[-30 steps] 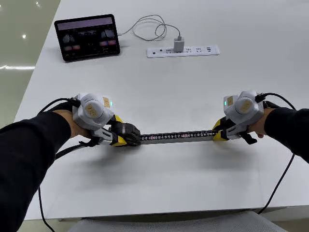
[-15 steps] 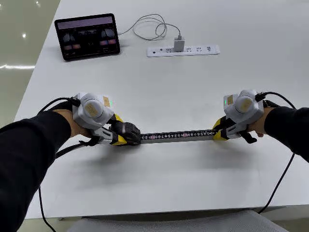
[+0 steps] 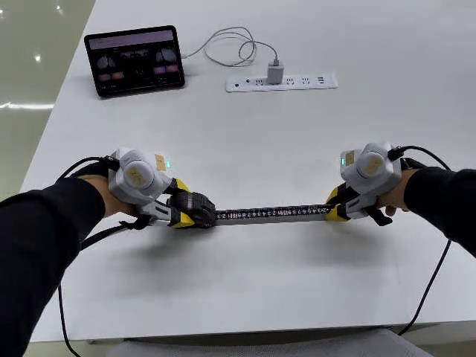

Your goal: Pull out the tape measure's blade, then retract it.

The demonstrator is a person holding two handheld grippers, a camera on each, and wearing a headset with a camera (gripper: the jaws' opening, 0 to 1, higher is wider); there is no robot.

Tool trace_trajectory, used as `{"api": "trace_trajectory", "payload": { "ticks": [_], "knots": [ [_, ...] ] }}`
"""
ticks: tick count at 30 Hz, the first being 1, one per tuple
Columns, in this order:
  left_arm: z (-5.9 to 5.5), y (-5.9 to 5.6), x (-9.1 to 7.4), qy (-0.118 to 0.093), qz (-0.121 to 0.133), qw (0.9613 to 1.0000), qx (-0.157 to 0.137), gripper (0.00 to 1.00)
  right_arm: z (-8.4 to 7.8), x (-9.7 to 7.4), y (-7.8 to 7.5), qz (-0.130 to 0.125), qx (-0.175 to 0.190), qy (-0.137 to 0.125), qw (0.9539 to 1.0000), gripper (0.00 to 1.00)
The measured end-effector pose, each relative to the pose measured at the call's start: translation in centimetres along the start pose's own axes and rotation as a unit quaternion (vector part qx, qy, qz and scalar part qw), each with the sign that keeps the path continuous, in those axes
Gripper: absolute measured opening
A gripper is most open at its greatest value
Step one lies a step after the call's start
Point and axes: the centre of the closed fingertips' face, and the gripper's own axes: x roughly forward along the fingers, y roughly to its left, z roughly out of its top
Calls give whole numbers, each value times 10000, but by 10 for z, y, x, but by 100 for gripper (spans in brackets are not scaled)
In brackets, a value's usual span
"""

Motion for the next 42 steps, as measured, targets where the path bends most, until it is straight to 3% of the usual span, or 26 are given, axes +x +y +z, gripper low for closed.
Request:
{"api": "trace_trajectory", "payload": {
  "ticks": [2,6,8,10,13,17,21,23,31,34,35,37,39,40,42],
  "knots": [
    [8,6,-6,-321,180,9987,-353,32,0,0,1,-84,-141,60,9998,13],
    [2,13,-15,-331,388,9967,-627,44,1,-1,1,-225,-213,-6,9995,20],
    [-4,15,-18,-286,492,9956,-747,56,0,-3,0,-301,-222,-28,9993,25],
    [-18,20,-24,-152,734,9915,-1062,64,-2,-6,-2,-408,-156,-69,9990,25],
    [-23,17,-30,-345,789,9846,-1522,76,-4,-12,-2,-492,-37,-148,9987,27],
    [-37,13,-37,-326,891,9807,-1711,88,-8,-18,-2,-592,47,-208,9980,30],
    [-44,9,-40,-265,972,9801,-1709,94,-12,-21,0,-615,119,-232,9978,32],
    [-44,10,-42,-292,1029,9796,-1704,99,-13,-21,0,-621,151,-216,9977,33],
    [-40,12,-43,-357,1101,9753,-1880,100,-14,-21,0,-647,255,-197,9974,40],
    [-41,17,-44,-366,1281,9689,-2083,100,-12,-22,-1,-715,349,-233,9966,44],
    [-43,23,-47,-348,1497,9635,-2192,100,-10,-22,-1,-761,415,-280,9958,45],
    [-43,25,-48,-469,1596,9537,-2506,100,-8,-23,-1,-837,586,-404,9939,49],
    [-41,28,-51,-678,1689,9473,-2636,100,-6,-25,-2,-942,860,-561,9902,53],
    [-44,29,-52,-686,1776,9421,-2762,100,-7,-26,-3,-1019,968,-649,9879,54],
    [-46,28,-53,-783,1875,9352,-2899,100,-8,-28,-2,-1097,949,-691,9870,56]
  ]
}}
